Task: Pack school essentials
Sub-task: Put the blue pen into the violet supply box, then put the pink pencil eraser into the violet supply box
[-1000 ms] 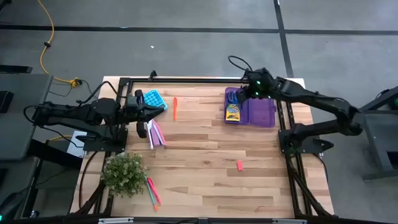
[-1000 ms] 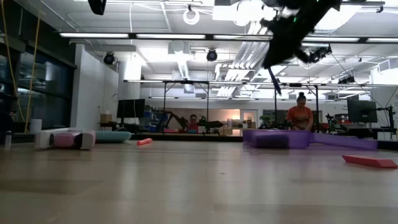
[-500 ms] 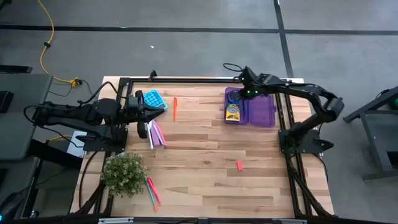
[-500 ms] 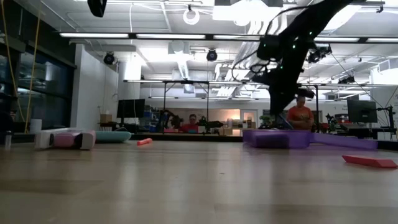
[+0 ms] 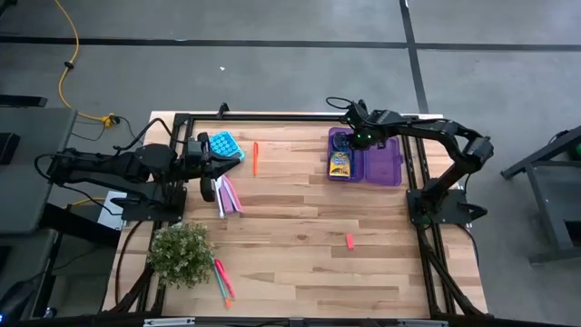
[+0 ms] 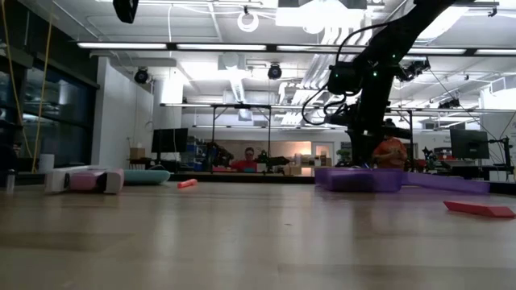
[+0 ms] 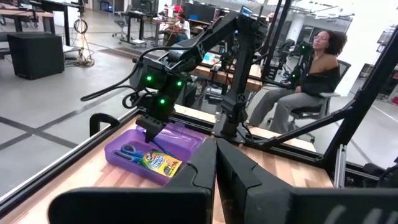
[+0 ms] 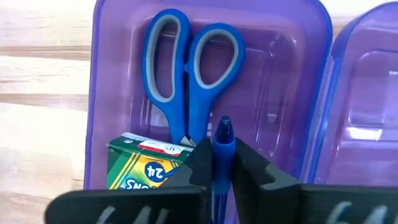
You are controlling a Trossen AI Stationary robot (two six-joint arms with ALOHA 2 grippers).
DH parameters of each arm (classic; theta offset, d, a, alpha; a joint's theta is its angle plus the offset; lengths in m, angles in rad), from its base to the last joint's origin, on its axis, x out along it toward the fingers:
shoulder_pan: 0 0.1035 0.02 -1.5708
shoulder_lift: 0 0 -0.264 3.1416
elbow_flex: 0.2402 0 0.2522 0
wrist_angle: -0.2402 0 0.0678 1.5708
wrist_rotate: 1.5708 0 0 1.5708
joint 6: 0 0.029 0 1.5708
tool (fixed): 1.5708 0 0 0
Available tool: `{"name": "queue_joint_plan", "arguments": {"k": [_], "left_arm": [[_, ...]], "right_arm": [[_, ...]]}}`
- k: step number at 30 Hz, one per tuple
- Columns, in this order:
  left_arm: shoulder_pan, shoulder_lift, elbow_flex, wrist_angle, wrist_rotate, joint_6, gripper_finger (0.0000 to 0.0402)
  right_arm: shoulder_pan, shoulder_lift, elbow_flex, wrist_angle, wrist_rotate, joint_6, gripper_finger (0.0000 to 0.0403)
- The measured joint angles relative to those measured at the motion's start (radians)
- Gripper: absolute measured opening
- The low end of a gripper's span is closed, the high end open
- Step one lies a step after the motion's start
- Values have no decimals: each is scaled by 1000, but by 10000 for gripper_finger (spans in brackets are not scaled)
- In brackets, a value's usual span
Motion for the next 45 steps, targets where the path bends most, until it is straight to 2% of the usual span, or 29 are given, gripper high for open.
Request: {"name": "queue_joint_plan", "arguments": {"k": [9,20,30,33,40,45], "left_arm": [[0,0,0,0,1,-15,0],[0,0,0,0,3,-39,0],[0,0,0,0,3,-42,0],[0,0,0,0,3,-42,0],[0,0,0,0,3,-42,0],[0,0,0,0,2,-42,0]], "right_arm": [[1,0,0,-37,-13,98,16],[1,0,0,-38,-18,97,17],[1,0,0,-36,-4,19,18],[1,0,0,-34,-4,20,37],[1,0,0,-34,-4,76,118],[1,-1,0,-35,14,16,141]]}}
